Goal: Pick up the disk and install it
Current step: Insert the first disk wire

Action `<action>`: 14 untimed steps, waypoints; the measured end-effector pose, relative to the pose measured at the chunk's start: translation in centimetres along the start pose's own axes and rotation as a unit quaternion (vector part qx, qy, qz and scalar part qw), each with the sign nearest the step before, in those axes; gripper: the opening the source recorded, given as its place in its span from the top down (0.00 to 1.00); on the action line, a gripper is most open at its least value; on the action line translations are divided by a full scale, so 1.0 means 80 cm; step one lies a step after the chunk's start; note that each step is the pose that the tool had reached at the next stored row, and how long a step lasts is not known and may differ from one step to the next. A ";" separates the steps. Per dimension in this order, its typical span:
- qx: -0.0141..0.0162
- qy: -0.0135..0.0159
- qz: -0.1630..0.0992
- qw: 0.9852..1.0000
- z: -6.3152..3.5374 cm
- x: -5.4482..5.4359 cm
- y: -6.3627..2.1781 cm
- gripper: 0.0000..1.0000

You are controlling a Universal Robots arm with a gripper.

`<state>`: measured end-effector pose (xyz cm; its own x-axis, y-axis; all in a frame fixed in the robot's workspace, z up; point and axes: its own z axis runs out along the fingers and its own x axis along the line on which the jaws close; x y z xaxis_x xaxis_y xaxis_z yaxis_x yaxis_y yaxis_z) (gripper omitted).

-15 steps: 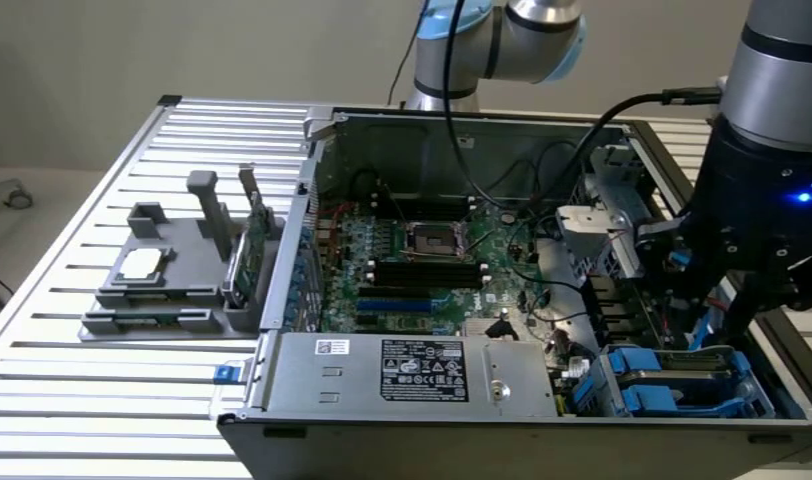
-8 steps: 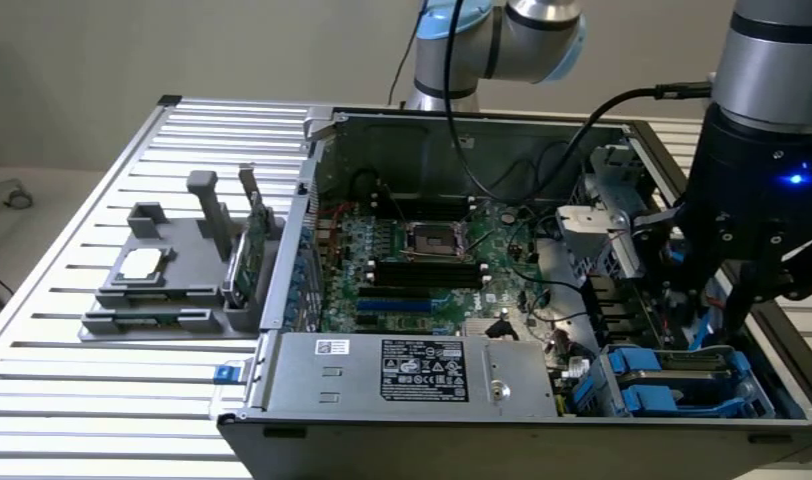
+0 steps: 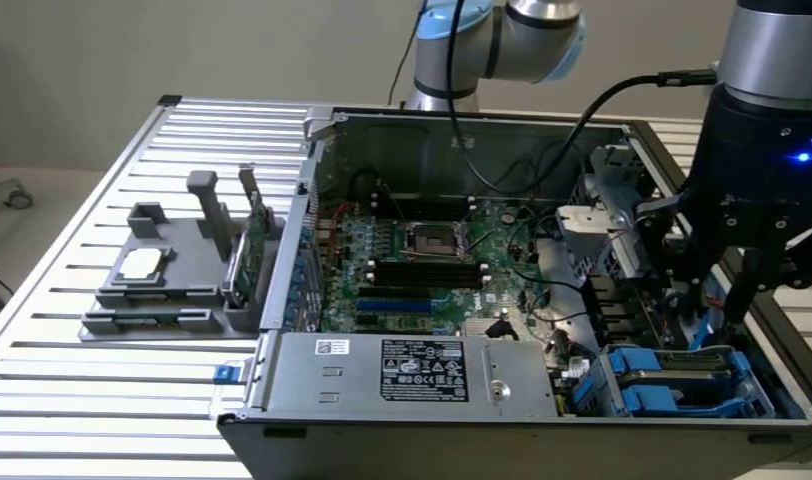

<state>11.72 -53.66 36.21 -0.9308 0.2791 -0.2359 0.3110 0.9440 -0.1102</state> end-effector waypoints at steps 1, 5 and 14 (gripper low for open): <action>0.002 0.002 -0.001 1.000 0.000 -0.001 0.001 0.61; 0.012 0.009 -0.004 1.000 0.001 -0.007 0.005 0.61; 0.030 0.032 -0.010 0.999 0.004 -0.012 0.014 0.61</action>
<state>13.01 -52.96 36.01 -0.9468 0.2726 -0.1709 0.3012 0.9377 -0.1731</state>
